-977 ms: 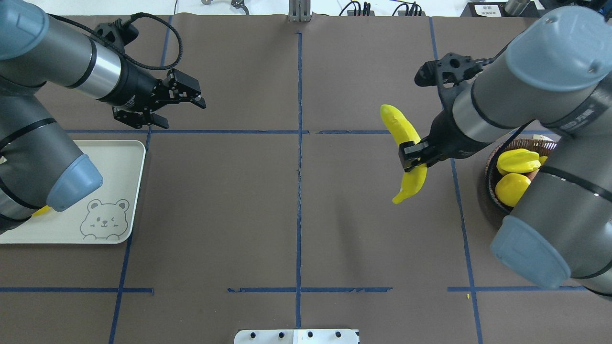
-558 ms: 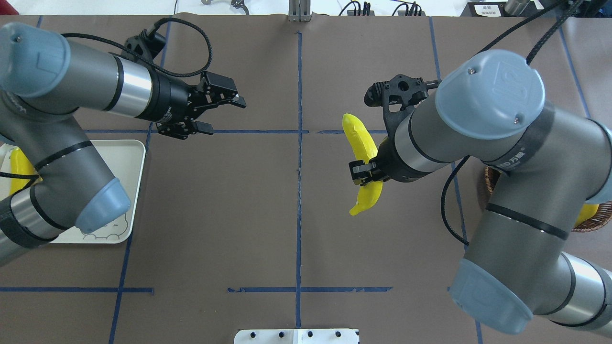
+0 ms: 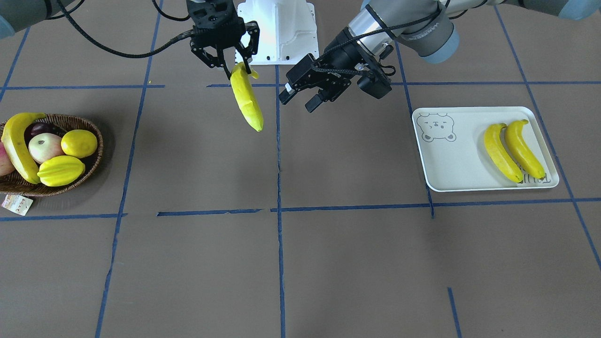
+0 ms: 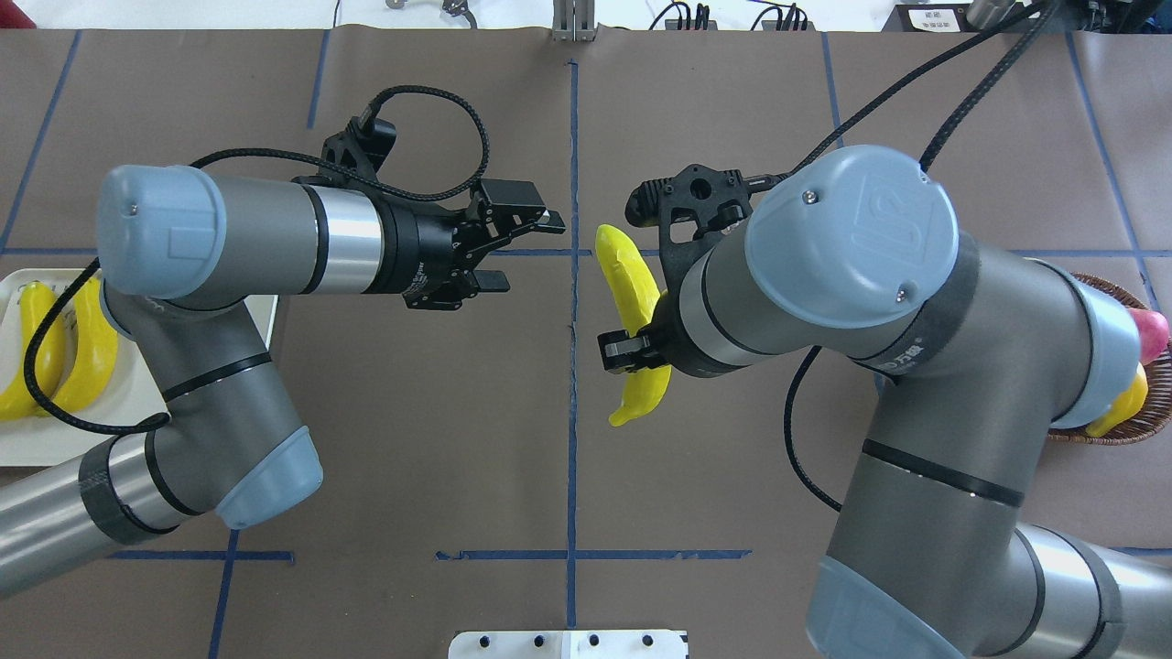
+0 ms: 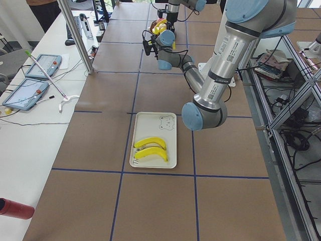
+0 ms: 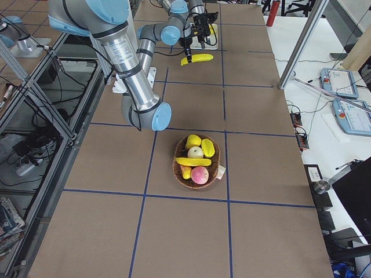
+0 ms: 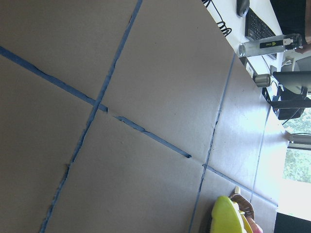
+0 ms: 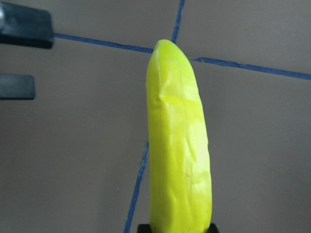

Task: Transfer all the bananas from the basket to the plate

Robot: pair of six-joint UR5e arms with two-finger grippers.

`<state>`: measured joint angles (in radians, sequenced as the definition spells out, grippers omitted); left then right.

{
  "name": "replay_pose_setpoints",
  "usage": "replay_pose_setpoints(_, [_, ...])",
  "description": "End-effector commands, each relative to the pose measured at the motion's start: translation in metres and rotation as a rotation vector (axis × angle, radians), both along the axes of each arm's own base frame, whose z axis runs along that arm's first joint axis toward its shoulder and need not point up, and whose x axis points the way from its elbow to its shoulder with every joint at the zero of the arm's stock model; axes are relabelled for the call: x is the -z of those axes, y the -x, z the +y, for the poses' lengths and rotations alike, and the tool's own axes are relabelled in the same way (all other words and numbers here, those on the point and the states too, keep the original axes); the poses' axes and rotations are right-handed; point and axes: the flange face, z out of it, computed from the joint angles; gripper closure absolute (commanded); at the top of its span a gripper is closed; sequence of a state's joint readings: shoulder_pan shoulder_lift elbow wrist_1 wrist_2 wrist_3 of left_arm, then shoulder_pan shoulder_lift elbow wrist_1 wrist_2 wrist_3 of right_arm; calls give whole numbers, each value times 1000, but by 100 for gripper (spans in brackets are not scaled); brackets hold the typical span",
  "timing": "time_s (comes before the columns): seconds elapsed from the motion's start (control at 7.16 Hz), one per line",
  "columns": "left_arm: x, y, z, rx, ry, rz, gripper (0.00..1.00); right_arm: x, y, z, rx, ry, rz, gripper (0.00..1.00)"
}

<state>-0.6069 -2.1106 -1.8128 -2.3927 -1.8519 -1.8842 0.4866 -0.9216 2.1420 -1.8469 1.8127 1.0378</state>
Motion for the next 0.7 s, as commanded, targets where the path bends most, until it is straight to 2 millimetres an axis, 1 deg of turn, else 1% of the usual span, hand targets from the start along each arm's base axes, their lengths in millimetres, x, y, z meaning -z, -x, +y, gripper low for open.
replay_pose_setpoints(0.0, [21, -16, 0, -10, -12, 28, 1, 7, 9, 9, 5, -16, -5, 99])
replay_pose_setpoints(0.14, [28, -33, -1, -25, 4, 33, 1, 12, 10, 12, 9, -27, -27, 99])
replay_pose_setpoints(0.42, [24, -49, 12, -57, 7, 26, 1, 13, 10, 12, 10, -31, -34, 99])
replay_pose_setpoints(0.56, [25, -53, 17, -67, 7, 28, 1, 11, 10, 12, 10, -30, -31, 99])
